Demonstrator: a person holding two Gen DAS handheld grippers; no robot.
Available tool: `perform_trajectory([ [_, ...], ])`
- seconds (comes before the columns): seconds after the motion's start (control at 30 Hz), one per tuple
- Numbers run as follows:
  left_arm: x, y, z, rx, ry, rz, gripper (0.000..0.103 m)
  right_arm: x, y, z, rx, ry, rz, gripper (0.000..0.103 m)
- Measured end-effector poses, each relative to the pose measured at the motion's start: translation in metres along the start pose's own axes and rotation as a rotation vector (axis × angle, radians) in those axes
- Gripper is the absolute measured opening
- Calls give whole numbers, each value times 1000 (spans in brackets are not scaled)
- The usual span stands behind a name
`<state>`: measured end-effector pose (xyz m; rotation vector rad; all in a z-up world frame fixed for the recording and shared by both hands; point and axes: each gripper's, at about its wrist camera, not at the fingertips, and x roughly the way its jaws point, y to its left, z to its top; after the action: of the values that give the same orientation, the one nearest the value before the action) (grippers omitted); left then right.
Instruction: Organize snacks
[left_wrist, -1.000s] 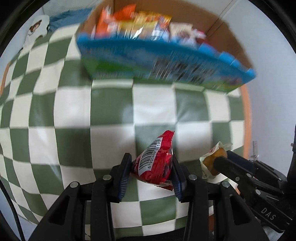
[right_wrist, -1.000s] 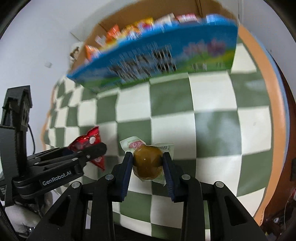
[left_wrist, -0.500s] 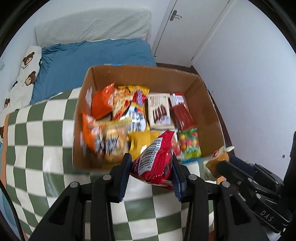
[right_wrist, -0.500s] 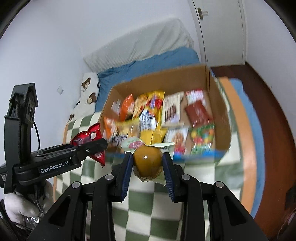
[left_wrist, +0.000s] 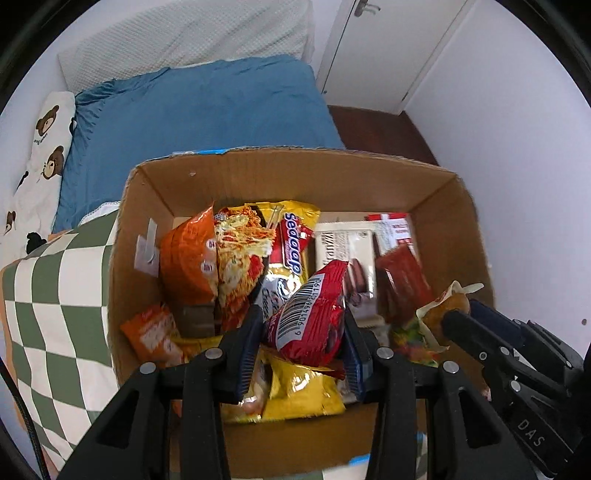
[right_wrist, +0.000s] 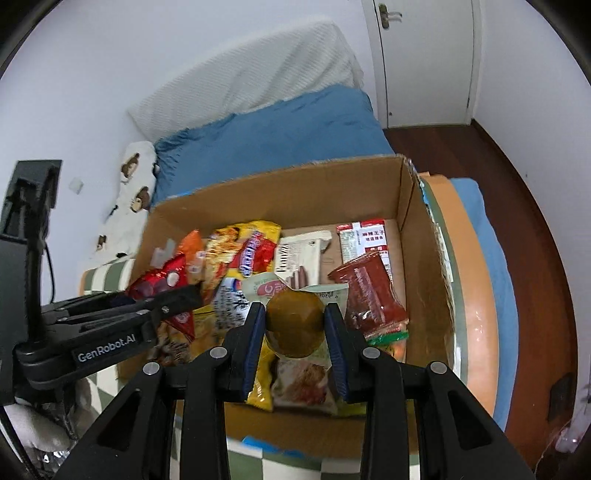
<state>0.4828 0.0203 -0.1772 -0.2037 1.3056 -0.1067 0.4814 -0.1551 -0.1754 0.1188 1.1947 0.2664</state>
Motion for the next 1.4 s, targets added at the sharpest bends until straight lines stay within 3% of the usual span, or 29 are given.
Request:
perform_trajectory([
  [0.2,31,8,12,-28,59,33,38,43,-10,8,23,85,-19,36],
  [0.43,44,14,11,-66,89,42,41,65,-18,12,45,163,-49,38],
  [0.47,43,15,11,-71,84,47,44,65,-19,12,47,169,-62,51],
  [0.5,42,15,12,-74,77,52,58,65,-20,13,50,172,-74,75],
  [0.53,41,15,12,-71,72,63,83,64,-20,14,51,171,-87,87],
  [0.57,39,15,12,-64,64,80,92,61,-20,15,51,165,-100,95],
  [0.73,28,14,12,-57,32,107,99,53,-15,16,31,161,-131,95],
  [1.13,6,15,3,-60,-4,116,100,32,-14,11,4,138,-181,96],
  [1.4,-30,9,-18,-53,-79,138,100,-12,-8,-3,-23,55,-179,96],
])
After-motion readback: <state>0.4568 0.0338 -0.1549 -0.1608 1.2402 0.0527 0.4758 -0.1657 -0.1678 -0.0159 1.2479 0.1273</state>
